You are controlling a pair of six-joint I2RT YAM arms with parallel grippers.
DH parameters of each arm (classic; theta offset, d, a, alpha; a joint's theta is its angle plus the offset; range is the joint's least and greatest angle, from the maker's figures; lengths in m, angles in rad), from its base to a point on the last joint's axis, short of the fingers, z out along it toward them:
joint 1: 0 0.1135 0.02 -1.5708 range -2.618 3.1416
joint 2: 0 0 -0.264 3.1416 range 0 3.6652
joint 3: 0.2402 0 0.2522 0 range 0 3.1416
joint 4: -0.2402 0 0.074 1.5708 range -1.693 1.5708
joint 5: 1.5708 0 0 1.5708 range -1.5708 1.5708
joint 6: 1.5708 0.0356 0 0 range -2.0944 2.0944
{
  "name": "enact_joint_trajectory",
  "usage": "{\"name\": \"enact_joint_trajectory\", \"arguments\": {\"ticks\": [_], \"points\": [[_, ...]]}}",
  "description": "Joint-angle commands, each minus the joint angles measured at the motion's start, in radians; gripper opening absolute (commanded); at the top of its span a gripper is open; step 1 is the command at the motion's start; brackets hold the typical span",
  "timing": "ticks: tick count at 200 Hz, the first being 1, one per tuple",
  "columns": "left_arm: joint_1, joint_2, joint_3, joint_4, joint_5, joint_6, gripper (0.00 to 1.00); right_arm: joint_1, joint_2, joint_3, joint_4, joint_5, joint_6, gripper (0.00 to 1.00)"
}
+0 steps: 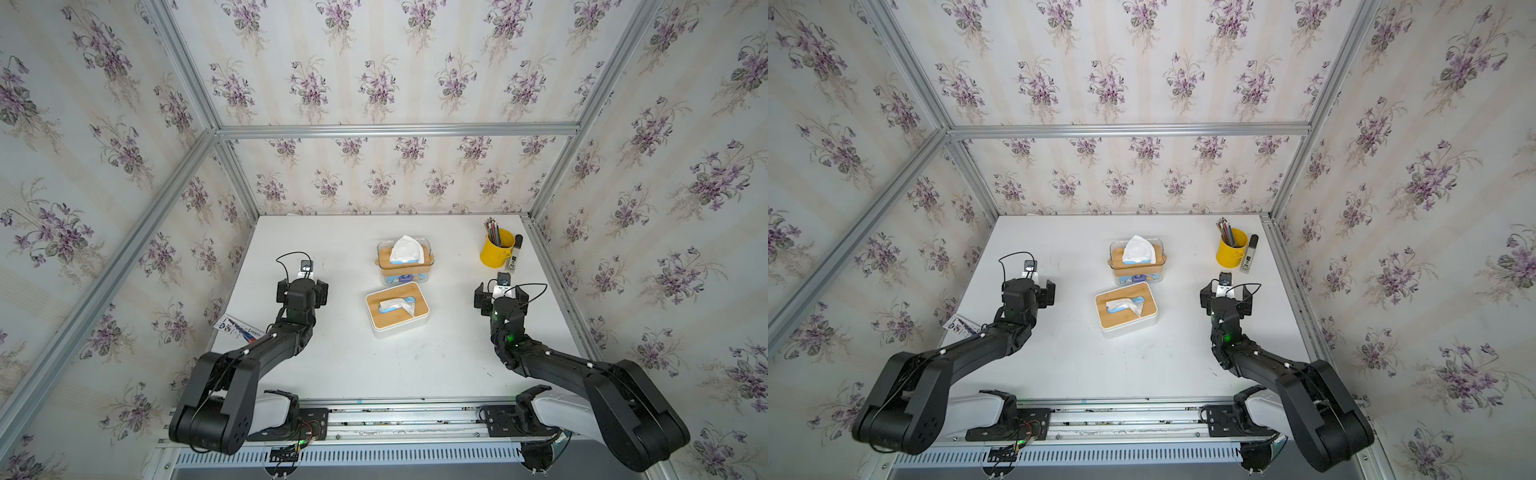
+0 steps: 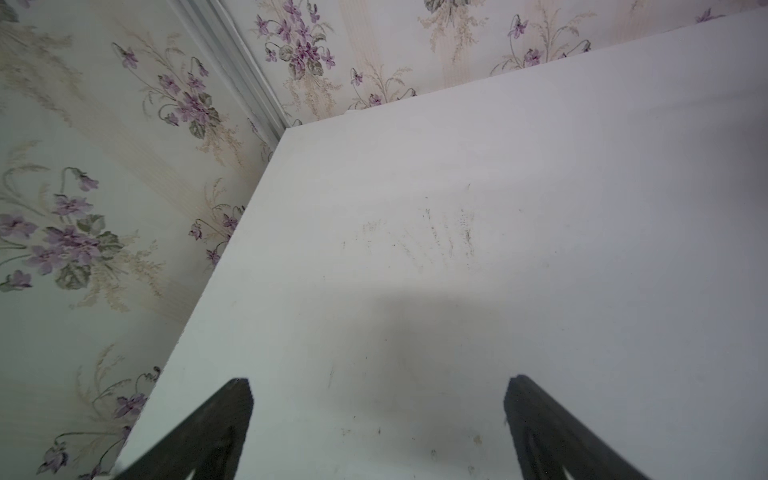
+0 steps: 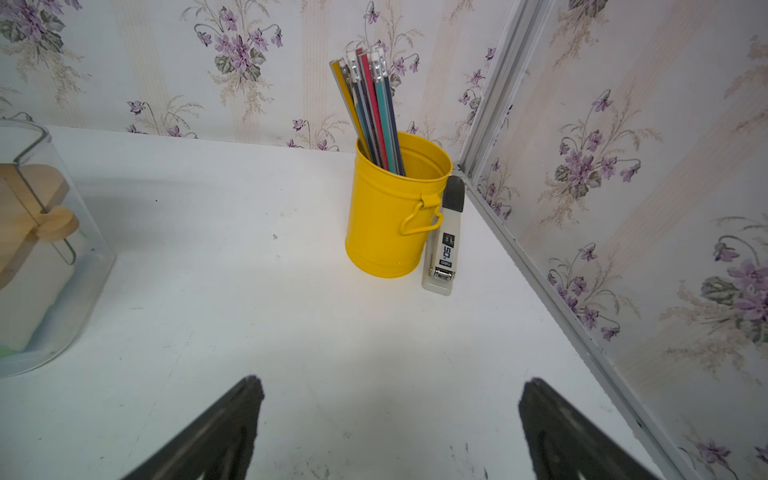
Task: Put the tissue paper into the tissue box
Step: Reset both arms
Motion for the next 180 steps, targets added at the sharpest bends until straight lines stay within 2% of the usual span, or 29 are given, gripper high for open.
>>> {"name": "enact_joint_trajectory", "arguments": {"ticks": [1,50,76,95,113,123,140,166,173,180], "points": [[0.011,0.041,0.03,0.092,0.079,0.046,0.99,-0.013,0.059,-0.003,0.199,0.003,-0.065,1.0],[0.109,0.133,0.048,0.139,0.264,0.003,0.99,-0.071,0.147,-0.001,0.309,-0.112,-0.065,1.0],[0.17,0.144,0.036,0.161,0.362,-0.037,0.99,-0.125,0.158,-0.005,0.342,-0.235,-0.053,1.0],[0.173,0.151,0.005,0.207,0.388,-0.031,0.99,-0.157,0.195,-0.02,0.424,-0.296,-0.033,1.0],[0.173,0.201,-0.045,0.382,0.385,-0.022,0.99,-0.167,0.241,-0.031,0.524,-0.268,-0.029,1.0],[0.173,0.186,-0.034,0.333,0.386,-0.027,0.99,-0.182,0.225,-0.026,0.464,-0.301,-0.009,1.0],[0.173,0.164,-0.009,0.253,0.382,-0.025,0.99,-0.215,0.24,-0.032,0.485,-0.328,0.019,1.0],[0.173,0.181,-0.029,0.318,0.374,-0.023,0.99,-0.275,0.295,-0.029,0.519,-0.409,0.077,1.0],[0.172,0.185,-0.032,0.327,0.373,-0.024,0.99,-0.282,0.326,-0.027,0.576,-0.414,0.069,1.0],[0.173,0.185,-0.032,0.329,0.374,-0.023,0.99,-0.285,0.297,-0.017,0.511,-0.416,0.084,1.0]]}}
